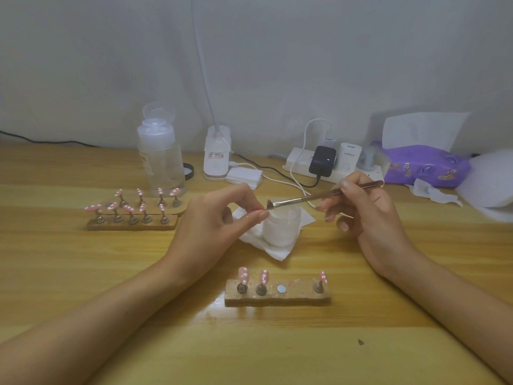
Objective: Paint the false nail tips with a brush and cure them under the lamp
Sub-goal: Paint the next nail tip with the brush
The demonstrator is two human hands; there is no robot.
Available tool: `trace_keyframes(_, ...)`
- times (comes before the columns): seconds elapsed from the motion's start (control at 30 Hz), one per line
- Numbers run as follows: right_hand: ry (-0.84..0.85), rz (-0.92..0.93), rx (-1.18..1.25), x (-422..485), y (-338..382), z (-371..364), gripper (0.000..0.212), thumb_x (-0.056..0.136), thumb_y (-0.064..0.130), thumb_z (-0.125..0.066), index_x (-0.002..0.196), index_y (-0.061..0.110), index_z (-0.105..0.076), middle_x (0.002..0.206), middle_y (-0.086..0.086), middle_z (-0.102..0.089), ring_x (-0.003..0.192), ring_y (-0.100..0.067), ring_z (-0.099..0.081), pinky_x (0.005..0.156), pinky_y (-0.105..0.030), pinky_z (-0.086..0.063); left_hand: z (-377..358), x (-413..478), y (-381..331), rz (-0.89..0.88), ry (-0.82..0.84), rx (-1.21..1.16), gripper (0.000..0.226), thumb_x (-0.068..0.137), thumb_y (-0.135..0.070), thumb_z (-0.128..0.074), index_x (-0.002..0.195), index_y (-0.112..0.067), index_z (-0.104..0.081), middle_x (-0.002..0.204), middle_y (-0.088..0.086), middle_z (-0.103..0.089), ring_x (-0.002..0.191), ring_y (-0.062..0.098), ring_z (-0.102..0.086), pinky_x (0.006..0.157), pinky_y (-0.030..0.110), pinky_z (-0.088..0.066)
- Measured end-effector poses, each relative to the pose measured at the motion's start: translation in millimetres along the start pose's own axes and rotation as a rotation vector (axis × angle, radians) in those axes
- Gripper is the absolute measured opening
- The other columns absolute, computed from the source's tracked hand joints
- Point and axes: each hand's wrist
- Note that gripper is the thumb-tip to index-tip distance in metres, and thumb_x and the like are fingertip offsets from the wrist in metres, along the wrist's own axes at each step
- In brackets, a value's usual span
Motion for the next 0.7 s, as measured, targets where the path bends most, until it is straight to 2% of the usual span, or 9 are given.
trace_keyframes(0.1, -0.045, -0.015, 0.013, 1.2, -0.8, 1.1, 0.028, 0.102, 0.013, -0.044, 0.074, 0.018, -0.048, 0.064, -0.007, -0.068, 0.052, -0.012, -0.055, 0.042, -0.018, -0.035, 0.1, 0.3, 0.1, 0.005, -0.002, -0.008, 0.009, 0.087, -0.032, -0.073, 0.081, -0.026, -0.069, 0.084, -0.015, -0.069, 0.049, 0.005, -0.043, 0.052, 0.012, -0.034)
trace_keyframes(0.23, -0.002, 0.006, 0.04, 0.5, 1.0, -0.1, 0.02, 0.098, 0.024, -0.051, 0.078, 0.018, -0.05, 0.073, -0.007, -0.073, 0.057, -0.013, -0.061, 0.045, -0.018, -0.039, -0.2, 0.6, 0.6, 0.005, -0.001, -0.002, 0.009, 0.086, -0.034, -0.072, 0.081, -0.027, -0.069, 0.084, -0.017, -0.069, 0.05, 0.004, -0.045, 0.053, 0.012, -0.035)
trace_keyframes(0.37, -0.038, -0.019, -0.001, 0.9, -0.3, 0.4, 0.028, 0.101, 0.013, -0.045, 0.074, 0.018, -0.048, 0.065, -0.008, -0.07, 0.052, -0.012, -0.056, 0.043, -0.018, -0.036, -0.1, 0.6, 1.6, 0.006, -0.004, -0.005, 0.009, 0.086, -0.035, -0.072, 0.081, -0.028, -0.069, 0.085, -0.017, -0.069, 0.049, 0.006, -0.044, 0.053, 0.012, -0.034)
trace_keyframes(0.53, -0.004, 0.012, 0.025, -0.5, 1.6, -0.2, 0.023, 0.101, 0.018, -0.047, 0.078, 0.018, -0.049, 0.072, -0.008, -0.073, 0.057, -0.013, -0.061, 0.045, -0.018, -0.04, -0.1, 1.0, 1.5, 0.01, -0.001, 0.001, 0.01, 0.085, -0.036, -0.072, 0.082, -0.027, -0.069, 0.086, -0.017, -0.069, 0.051, 0.006, -0.046, 0.053, 0.012, -0.036)
trace_keyframes(0.7, -0.04, 0.003, -0.001, 0.3, 0.0, 1.0, 0.027, 0.101, 0.012, -0.045, 0.075, 0.017, -0.048, 0.064, -0.009, -0.069, 0.053, -0.013, -0.056, 0.044, -0.018, -0.037, -0.1, -0.7, 1.9, 0.009, -0.006, 0.002, 0.01, 0.086, -0.033, -0.074, 0.08, -0.028, -0.068, 0.082, -0.019, -0.068, 0.049, 0.006, -0.044, 0.053, 0.012, -0.034)
Point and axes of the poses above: each hand's wrist, its own x-axis towards the middle knuckle, its own z-axis out of the back of the hand, y = z × x
